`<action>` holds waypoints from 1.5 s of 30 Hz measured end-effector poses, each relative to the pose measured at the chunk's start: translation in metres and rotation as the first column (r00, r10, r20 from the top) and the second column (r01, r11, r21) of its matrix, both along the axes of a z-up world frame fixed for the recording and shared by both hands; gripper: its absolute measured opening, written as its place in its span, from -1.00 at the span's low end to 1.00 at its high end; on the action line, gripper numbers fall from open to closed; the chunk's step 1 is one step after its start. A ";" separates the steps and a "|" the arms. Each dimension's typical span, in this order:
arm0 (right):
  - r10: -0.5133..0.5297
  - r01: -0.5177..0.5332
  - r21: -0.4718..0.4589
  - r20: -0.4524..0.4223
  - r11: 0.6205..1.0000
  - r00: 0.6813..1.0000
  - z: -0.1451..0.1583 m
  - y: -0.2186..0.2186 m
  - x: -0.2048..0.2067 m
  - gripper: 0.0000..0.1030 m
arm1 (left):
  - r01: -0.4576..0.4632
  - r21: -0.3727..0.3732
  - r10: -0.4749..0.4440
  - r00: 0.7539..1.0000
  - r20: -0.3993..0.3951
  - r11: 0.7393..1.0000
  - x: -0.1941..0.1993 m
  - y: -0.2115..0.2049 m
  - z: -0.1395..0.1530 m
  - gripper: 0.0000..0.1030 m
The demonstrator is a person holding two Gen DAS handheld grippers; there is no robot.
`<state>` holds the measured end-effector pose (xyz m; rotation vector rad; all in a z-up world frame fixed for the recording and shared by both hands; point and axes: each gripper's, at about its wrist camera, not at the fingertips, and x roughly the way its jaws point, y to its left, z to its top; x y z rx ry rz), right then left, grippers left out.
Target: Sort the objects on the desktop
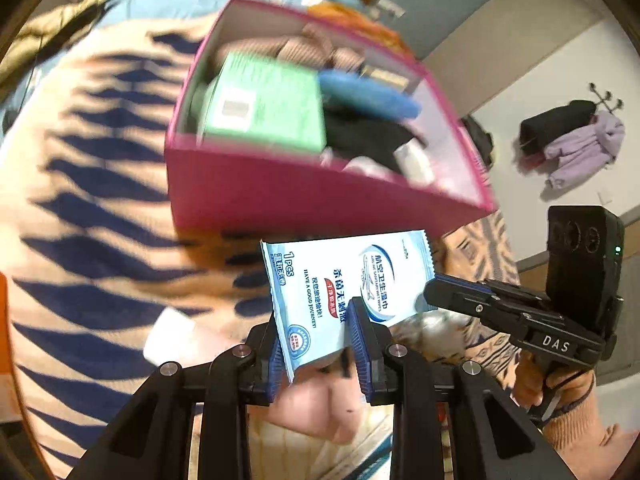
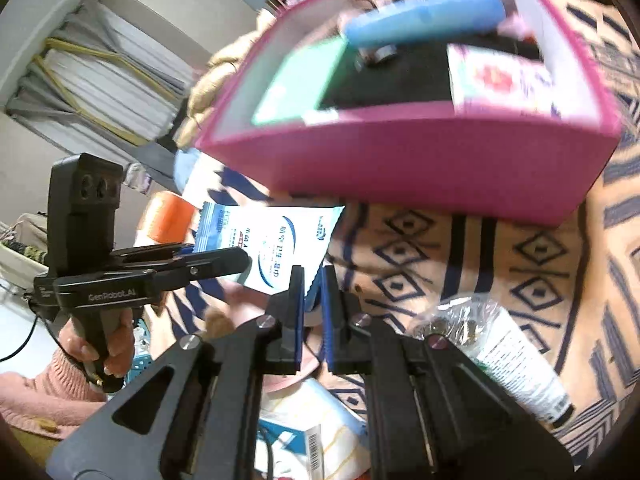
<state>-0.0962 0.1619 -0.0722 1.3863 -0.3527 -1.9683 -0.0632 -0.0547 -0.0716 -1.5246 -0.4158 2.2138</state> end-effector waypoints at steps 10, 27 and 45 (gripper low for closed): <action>-0.024 0.019 -0.043 -0.120 0.999 0.992 0.051 0.002 -0.025 -0.79 | -0.010 -0.016 0.009 0.994 -0.108 1.000 -0.028 -0.010 0.036 -0.45; -0.016 0.021 0.038 -0.109 0.999 0.994 0.030 -0.034 -0.076 -0.80 | -0.070 -0.127 0.063 0.996 -0.057 0.989 -0.095 -0.004 0.022 -0.40; 0.006 0.001 0.073 -0.100 0.997 0.995 0.024 -0.043 -0.078 -0.77 | -0.160 -0.174 0.139 0.982 -0.127 0.972 -0.094 -0.003 0.037 0.21</action>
